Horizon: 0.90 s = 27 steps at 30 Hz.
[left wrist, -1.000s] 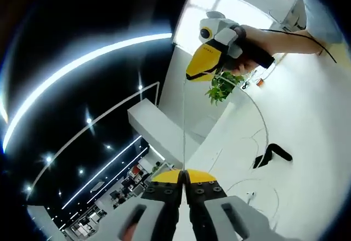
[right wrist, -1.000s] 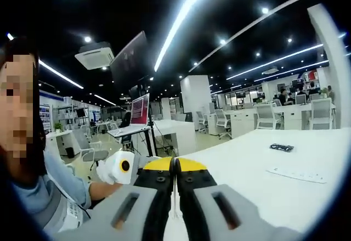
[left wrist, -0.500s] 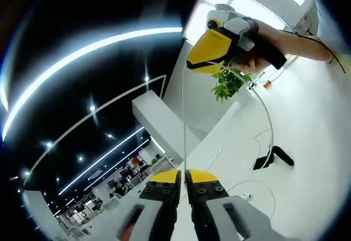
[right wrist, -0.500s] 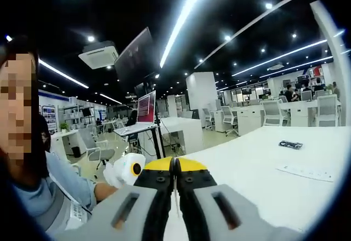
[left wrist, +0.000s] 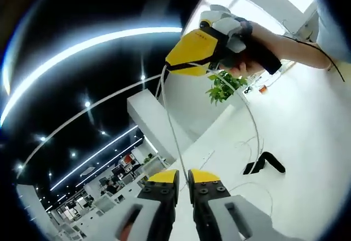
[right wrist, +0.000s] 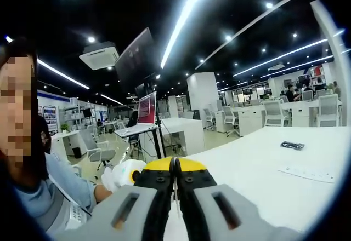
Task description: Peel open the Velcro strap on the desktop, arrange the wired earphones neatly onto it, and close the Velcro strap to secure them.
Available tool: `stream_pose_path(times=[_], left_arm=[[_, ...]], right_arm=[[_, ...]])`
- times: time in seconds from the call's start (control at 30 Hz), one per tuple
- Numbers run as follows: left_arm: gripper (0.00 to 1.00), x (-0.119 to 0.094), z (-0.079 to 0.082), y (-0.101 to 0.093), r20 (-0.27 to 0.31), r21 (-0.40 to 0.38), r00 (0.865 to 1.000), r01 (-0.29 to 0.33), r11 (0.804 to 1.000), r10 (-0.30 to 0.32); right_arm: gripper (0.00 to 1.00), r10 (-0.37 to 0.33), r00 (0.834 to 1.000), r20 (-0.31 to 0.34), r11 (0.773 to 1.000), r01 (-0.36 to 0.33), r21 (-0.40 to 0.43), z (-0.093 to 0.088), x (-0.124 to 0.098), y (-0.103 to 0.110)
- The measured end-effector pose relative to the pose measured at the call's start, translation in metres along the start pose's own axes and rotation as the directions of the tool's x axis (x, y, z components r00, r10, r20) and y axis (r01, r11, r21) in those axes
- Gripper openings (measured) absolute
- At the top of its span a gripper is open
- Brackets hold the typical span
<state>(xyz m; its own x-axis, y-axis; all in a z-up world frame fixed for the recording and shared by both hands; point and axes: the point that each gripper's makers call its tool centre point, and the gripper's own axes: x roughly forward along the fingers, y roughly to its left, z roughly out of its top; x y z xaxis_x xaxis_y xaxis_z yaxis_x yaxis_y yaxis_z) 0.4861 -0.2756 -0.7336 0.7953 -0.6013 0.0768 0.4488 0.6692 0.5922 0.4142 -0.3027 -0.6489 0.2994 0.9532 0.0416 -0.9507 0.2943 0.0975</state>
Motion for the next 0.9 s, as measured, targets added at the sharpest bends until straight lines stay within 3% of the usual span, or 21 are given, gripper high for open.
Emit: stream_pose_path(times=[0.37,0.87,0.9], left_arm=[[0.13,0.001,-0.001,-0.016,0.007,-0.047,0.998,0.061,0.997,-0.061],[0.08,-0.003,-0.01,-0.017,-0.036,-0.056,0.996,0.074,0.996,-0.076],[0.08,-0.003,-0.01,-0.026,-0.036,-0.057,0.996,0.079,0.995,-0.081]], right_arm=[[0.04,-0.016,1.0,0.008,1.0,0.016,0.0,0.001,0.0,-0.005],[0.04,-0.045,0.998,0.033,0.999,0.046,-0.03,0.01,-0.015,-0.01],[0.04,-0.049,0.998,0.035,0.998,0.05,-0.032,0.011,-0.017,-0.011]])
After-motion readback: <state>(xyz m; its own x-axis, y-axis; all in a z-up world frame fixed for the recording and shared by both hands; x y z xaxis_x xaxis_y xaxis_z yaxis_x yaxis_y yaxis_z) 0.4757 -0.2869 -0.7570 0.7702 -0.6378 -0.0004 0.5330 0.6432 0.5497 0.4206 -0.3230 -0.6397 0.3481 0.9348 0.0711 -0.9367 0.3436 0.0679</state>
